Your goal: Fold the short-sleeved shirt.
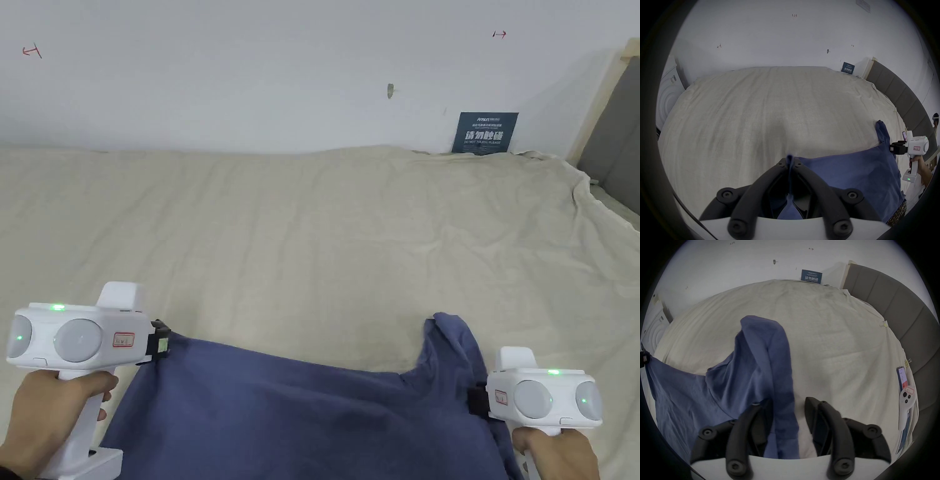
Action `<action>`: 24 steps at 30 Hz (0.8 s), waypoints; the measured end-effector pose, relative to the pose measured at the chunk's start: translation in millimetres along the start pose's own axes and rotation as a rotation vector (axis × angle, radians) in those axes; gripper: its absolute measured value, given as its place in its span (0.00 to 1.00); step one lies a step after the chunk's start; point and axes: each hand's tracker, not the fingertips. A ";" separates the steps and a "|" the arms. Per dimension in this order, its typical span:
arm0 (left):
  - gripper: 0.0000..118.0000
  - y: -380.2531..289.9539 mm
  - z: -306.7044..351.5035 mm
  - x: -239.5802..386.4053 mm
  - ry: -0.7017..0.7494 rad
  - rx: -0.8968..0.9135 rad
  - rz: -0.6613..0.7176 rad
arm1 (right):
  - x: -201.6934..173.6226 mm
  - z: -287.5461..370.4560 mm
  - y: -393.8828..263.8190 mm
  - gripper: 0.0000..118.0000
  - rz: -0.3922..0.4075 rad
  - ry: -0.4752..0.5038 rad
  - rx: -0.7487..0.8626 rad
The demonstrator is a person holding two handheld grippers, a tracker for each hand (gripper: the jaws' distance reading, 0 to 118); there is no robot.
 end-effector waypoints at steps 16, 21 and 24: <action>0.01 -15.0 38.0 -12.3 0.013 0.059 0.077 | 1.1 118.3 8.4 0.01 0.021 0.113 0.304; 0.01 -13.7 82.2 -21.9 0.030 0.142 0.121 | 12.7 190.4 27.9 0.01 -0.004 0.137 0.463; 0.01 -4.2 111.9 -29.4 0.049 0.197 0.125 | 18.8 229.0 43.1 0.01 -0.010 0.136 0.550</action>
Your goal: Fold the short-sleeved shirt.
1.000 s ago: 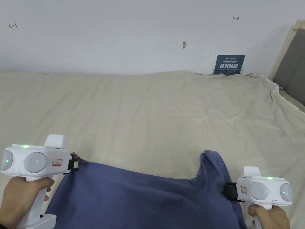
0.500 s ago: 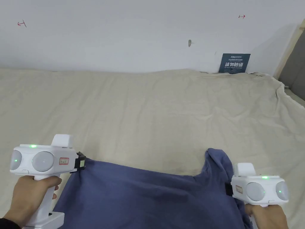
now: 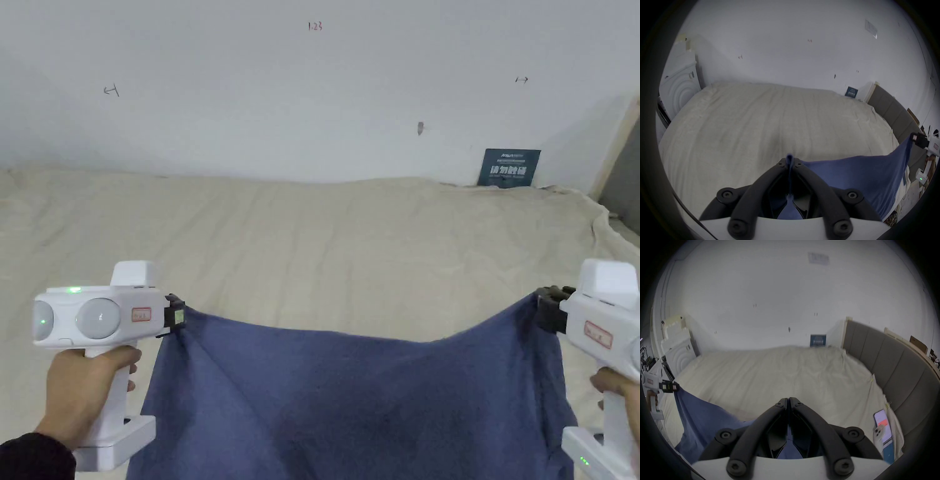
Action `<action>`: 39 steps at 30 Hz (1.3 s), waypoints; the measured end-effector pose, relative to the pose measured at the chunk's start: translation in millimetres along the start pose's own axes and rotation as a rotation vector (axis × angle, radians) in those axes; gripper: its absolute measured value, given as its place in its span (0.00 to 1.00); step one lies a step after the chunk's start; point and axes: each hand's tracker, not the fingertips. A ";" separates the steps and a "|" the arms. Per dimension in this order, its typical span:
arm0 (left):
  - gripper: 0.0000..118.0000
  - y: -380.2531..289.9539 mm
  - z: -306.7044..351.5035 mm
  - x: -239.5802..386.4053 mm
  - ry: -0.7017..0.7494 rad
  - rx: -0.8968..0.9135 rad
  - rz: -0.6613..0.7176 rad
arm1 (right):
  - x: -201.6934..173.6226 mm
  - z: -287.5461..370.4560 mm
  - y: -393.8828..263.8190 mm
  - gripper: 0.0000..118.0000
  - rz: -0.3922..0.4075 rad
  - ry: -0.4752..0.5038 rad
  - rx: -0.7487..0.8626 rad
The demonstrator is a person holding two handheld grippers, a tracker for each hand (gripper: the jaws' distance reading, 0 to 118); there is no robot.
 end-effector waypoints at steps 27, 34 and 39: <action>0.01 265.6 181.5 17.2 0.143 0.536 -0.104 | -23.2 95.1 317.7 0.01 0.049 -0.003 0.603; 0.01 287.3 157.1 13.7 0.156 0.542 -0.088 | -27.9 74.6 331.4 0.01 0.096 -0.017 0.622; 0.01 260.9 100.6 9.3 0.164 0.464 -0.084 | -23.7 27.7 294.1 0.01 0.108 -0.028 0.532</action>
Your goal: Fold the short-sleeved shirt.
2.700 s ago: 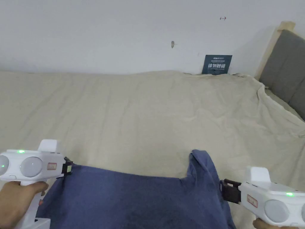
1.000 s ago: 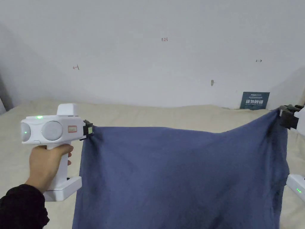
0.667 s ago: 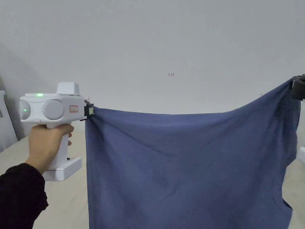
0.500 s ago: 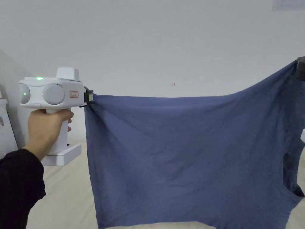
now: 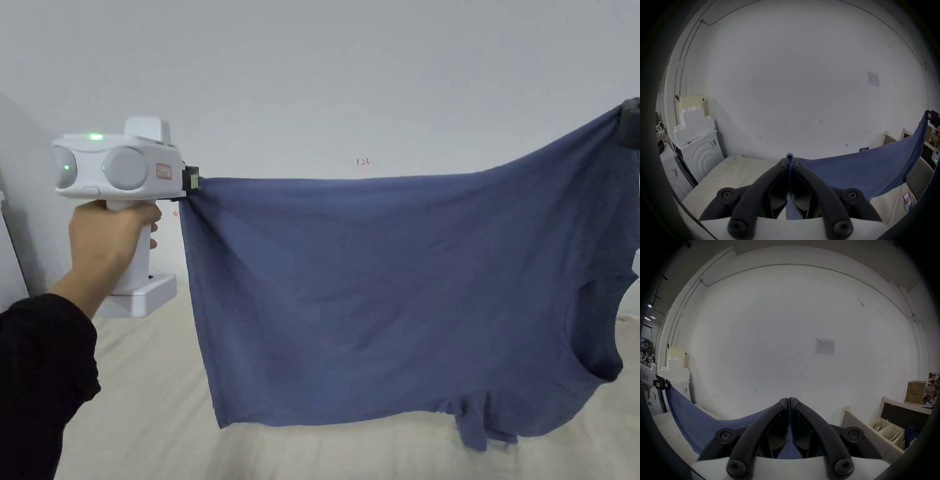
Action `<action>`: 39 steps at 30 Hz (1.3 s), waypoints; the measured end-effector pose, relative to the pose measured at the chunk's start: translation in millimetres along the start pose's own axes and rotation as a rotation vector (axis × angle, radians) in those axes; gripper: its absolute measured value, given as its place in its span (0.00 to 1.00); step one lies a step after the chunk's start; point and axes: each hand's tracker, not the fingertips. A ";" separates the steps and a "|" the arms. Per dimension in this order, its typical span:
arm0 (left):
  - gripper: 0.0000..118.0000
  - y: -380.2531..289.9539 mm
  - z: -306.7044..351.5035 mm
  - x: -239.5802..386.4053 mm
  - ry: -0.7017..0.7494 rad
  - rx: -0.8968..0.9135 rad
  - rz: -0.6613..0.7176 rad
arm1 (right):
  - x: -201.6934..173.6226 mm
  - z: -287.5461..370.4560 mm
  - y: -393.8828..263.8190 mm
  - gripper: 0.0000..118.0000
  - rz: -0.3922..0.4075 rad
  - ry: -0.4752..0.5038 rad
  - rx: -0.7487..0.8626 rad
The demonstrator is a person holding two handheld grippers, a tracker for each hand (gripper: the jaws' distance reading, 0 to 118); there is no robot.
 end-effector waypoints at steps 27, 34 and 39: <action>0.01 -327.6 -37.5 6.0 -0.073 -0.457 0.029 | -6.0 78.8 -341.2 0.01 -0.199 0.025 -0.463; 0.01 -393.3 50.4 -12.2 -0.074 -0.547 0.057 | -9.1 199.4 -376.9 0.01 -0.301 0.036 -0.526; 0.01 -419.6 99.3 -22.2 -0.059 -0.598 0.067 | -20.9 275.7 -378.9 0.01 -0.343 0.027 -0.561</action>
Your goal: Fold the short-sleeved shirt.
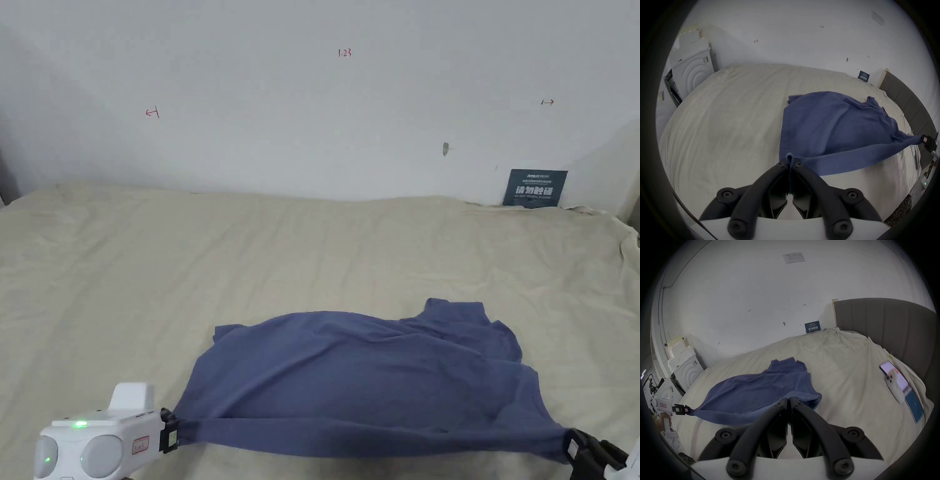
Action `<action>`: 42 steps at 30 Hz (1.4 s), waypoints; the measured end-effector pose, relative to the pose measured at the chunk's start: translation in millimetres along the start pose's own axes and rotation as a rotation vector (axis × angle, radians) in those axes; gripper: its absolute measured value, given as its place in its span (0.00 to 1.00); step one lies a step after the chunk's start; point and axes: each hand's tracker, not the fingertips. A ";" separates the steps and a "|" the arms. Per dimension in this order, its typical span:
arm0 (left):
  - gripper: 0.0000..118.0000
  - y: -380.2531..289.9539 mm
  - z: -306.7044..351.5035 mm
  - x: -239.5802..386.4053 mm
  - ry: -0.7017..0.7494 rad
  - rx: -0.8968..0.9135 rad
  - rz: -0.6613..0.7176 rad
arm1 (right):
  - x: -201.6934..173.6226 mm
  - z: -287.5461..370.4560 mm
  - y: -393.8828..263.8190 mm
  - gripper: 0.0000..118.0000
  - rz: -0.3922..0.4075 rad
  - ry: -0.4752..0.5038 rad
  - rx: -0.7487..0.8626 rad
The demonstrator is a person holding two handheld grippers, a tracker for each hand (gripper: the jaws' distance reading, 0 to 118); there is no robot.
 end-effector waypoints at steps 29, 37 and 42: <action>0.01 -132.4 70.0 -29.8 0.010 -0.044 0.049 | 18.0 98.0 -112.8 0.01 -0.001 -0.039 -0.192; 0.01 -152.3 51.4 -23.7 0.059 -0.112 0.044 | 30.6 67.3 -139.3 0.01 -0.052 -0.148 -0.363; 0.16 -151.3 52.6 -17.8 0.076 -0.139 0.082 | 34.1 64.3 -138.9 0.01 -0.065 -0.151 -0.394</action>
